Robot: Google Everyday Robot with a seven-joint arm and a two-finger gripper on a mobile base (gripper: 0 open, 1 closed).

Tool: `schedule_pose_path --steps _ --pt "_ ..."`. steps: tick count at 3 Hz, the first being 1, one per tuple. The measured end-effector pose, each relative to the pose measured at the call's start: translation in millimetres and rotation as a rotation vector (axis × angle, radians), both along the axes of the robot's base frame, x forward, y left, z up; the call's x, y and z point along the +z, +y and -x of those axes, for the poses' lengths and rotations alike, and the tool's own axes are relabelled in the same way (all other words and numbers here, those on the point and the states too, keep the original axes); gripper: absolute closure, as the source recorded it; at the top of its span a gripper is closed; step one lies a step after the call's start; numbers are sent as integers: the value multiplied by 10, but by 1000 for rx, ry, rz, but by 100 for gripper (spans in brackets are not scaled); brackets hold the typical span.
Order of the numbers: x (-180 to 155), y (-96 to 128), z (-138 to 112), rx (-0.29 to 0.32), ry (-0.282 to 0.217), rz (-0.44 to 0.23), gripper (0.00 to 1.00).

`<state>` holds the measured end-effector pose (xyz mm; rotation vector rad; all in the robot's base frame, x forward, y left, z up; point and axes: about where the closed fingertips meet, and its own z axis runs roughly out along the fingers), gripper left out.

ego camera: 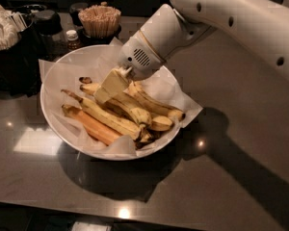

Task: Pick banana from white bowl

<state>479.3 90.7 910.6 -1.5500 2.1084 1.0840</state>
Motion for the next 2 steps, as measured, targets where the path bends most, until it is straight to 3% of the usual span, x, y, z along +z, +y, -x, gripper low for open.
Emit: schedule_pose_path --steps 1,2 --pt "257 -93 2 43 -19 -145 100" --pt "734 -434 28 73 -96 -361 100"
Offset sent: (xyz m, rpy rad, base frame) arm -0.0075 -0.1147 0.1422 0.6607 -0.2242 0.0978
